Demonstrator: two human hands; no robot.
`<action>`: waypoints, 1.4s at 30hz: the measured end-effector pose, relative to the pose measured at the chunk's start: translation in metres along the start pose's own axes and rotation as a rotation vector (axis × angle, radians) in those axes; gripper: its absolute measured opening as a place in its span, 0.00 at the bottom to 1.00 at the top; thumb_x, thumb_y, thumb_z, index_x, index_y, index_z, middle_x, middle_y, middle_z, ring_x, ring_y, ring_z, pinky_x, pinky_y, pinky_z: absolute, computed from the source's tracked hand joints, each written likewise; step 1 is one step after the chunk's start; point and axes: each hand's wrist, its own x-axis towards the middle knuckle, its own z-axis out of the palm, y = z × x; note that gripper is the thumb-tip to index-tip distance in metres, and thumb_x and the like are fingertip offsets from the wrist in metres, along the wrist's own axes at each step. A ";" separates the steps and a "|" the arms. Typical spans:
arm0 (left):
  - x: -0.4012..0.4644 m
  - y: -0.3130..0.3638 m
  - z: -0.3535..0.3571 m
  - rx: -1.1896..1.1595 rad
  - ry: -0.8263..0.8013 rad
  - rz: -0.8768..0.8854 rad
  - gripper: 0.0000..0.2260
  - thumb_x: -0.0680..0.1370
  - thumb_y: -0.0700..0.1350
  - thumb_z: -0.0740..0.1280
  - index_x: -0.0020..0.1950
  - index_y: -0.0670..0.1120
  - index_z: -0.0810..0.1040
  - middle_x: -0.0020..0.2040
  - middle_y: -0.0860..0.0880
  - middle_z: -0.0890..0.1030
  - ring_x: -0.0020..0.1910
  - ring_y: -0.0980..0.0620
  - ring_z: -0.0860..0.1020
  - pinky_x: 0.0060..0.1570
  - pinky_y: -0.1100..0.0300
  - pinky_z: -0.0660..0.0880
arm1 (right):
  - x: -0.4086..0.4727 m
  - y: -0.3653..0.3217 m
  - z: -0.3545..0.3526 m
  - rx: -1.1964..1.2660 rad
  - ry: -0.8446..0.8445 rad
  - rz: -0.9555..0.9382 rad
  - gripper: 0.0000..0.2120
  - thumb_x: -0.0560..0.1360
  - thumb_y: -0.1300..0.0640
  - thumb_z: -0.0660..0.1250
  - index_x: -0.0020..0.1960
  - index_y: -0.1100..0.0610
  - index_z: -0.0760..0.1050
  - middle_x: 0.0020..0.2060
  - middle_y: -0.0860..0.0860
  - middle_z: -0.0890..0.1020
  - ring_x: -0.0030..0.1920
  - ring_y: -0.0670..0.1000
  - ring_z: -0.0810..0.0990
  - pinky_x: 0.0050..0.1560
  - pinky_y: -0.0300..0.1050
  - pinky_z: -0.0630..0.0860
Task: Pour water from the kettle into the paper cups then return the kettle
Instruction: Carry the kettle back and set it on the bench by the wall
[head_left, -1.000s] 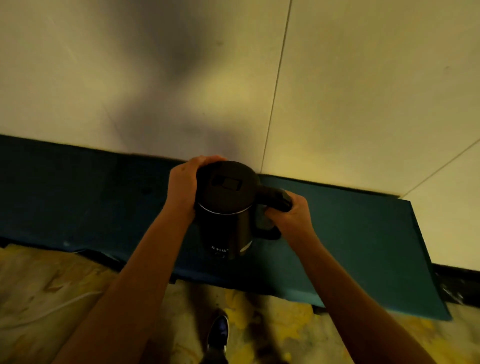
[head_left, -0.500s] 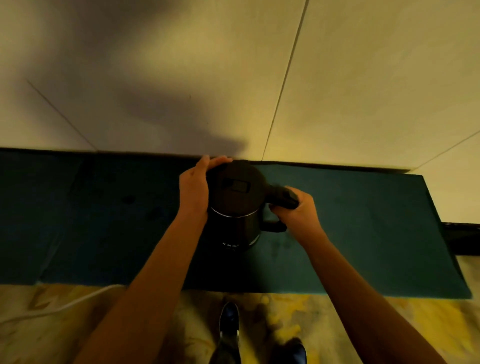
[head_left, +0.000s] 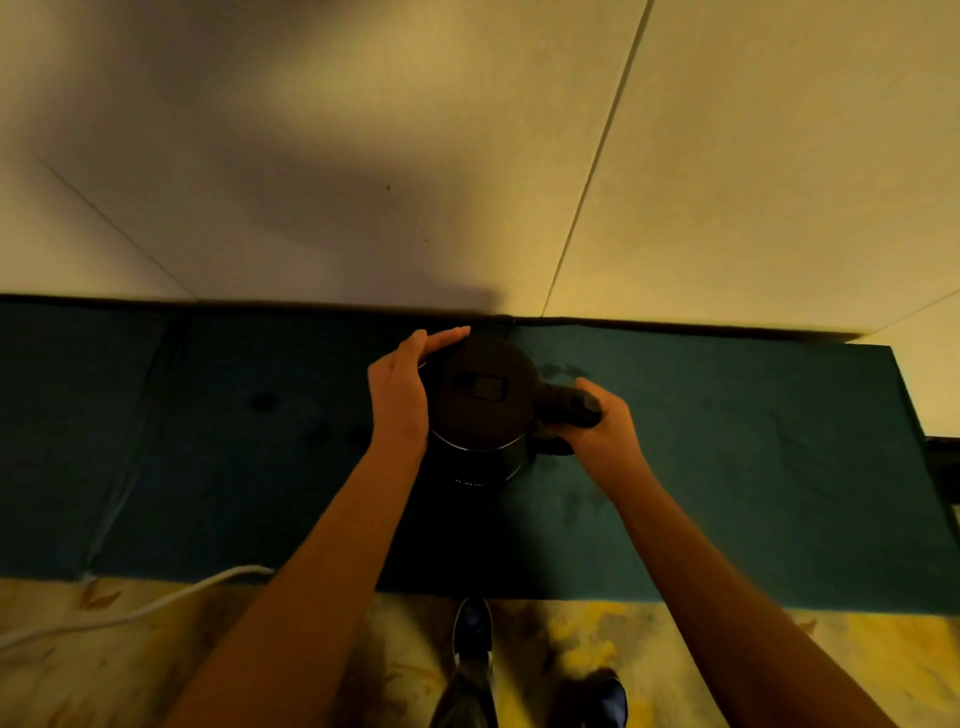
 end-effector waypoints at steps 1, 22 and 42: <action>0.001 0.000 -0.002 0.003 0.012 0.008 0.19 0.81 0.53 0.58 0.54 0.46 0.87 0.55 0.49 0.87 0.58 0.52 0.83 0.60 0.54 0.75 | 0.004 0.001 0.003 0.002 -0.015 0.004 0.16 0.70 0.76 0.74 0.36 0.59 0.72 0.30 0.48 0.75 0.30 0.37 0.76 0.32 0.29 0.71; -0.005 -0.005 0.015 0.054 0.169 0.096 0.15 0.81 0.53 0.63 0.53 0.48 0.87 0.50 0.56 0.87 0.51 0.60 0.84 0.48 0.72 0.76 | 0.026 0.000 -0.008 -0.095 -0.032 0.027 0.21 0.73 0.74 0.71 0.33 0.54 0.68 0.30 0.49 0.73 0.32 0.46 0.71 0.30 0.35 0.67; 0.003 -0.006 0.017 -0.014 0.170 0.123 0.16 0.80 0.51 0.64 0.51 0.43 0.87 0.51 0.50 0.88 0.55 0.52 0.84 0.64 0.49 0.76 | 0.030 0.003 -0.006 -0.116 0.041 0.015 0.07 0.72 0.73 0.71 0.40 0.71 0.73 0.34 0.65 0.79 0.37 0.54 0.76 0.37 0.49 0.77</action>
